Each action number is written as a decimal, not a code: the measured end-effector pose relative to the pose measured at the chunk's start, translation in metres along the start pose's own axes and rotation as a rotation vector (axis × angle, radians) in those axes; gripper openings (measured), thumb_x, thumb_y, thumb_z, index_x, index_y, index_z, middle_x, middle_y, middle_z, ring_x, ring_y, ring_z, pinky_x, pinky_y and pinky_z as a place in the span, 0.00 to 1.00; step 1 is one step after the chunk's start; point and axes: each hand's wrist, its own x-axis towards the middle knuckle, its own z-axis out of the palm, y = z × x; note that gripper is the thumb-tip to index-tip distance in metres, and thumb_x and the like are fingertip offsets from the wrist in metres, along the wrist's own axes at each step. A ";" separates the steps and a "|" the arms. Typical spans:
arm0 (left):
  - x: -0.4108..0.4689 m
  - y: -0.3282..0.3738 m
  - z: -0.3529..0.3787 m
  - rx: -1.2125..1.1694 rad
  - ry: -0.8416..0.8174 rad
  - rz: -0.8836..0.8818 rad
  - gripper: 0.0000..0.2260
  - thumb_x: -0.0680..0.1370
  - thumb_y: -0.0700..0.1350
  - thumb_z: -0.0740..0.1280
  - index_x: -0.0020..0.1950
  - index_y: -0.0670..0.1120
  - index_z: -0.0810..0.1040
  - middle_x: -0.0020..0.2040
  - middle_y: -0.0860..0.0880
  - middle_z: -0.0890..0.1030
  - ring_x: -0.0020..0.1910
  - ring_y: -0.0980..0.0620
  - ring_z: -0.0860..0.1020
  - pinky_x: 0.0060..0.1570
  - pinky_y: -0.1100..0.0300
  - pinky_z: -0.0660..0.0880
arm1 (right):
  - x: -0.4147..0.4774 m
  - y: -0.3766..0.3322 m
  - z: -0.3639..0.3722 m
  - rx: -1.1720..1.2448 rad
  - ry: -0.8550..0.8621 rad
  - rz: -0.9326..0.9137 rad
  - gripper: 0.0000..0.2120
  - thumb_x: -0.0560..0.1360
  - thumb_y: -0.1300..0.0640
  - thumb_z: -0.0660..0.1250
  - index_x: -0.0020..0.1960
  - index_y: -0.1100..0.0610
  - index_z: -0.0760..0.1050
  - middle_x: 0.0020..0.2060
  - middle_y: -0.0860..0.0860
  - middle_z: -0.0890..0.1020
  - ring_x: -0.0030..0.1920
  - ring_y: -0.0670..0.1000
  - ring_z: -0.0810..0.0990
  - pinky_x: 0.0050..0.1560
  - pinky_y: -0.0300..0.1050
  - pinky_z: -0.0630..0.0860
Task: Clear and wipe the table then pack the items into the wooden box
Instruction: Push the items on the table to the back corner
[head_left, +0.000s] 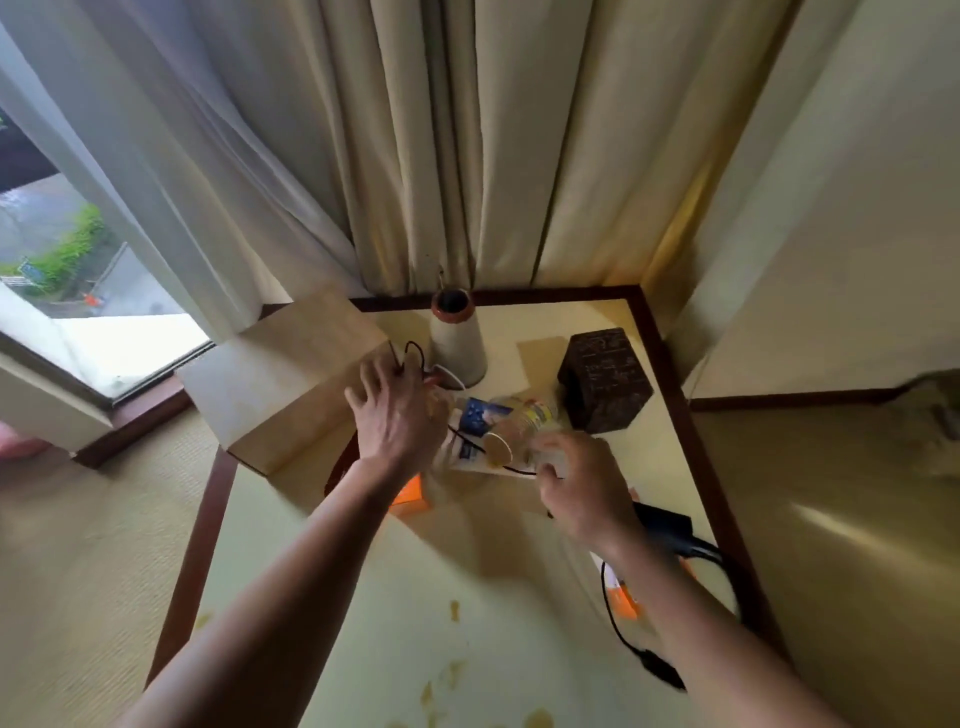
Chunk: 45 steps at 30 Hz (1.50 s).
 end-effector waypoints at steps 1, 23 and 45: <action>-0.009 0.010 -0.006 -0.027 0.048 0.008 0.25 0.78 0.59 0.61 0.72 0.50 0.65 0.69 0.41 0.67 0.66 0.38 0.66 0.62 0.39 0.69 | -0.008 0.017 -0.013 -0.100 -0.045 0.047 0.17 0.75 0.55 0.68 0.64 0.47 0.77 0.59 0.47 0.77 0.61 0.51 0.74 0.62 0.47 0.75; -0.189 0.213 0.062 -0.844 -0.565 -0.647 0.16 0.80 0.51 0.68 0.60 0.43 0.67 0.60 0.44 0.68 0.55 0.44 0.75 0.56 0.48 0.77 | -0.041 0.150 -0.072 0.138 -0.208 0.136 0.17 0.75 0.51 0.74 0.60 0.53 0.73 0.49 0.48 0.81 0.48 0.44 0.79 0.41 0.37 0.73; -0.029 0.136 -0.057 -0.760 0.070 -0.373 0.17 0.79 0.56 0.65 0.65 0.53 0.68 0.53 0.47 0.80 0.50 0.44 0.80 0.49 0.46 0.78 | 0.018 0.034 -0.095 0.742 0.292 0.004 0.09 0.79 0.62 0.69 0.58 0.60 0.80 0.47 0.53 0.85 0.41 0.52 0.88 0.42 0.53 0.86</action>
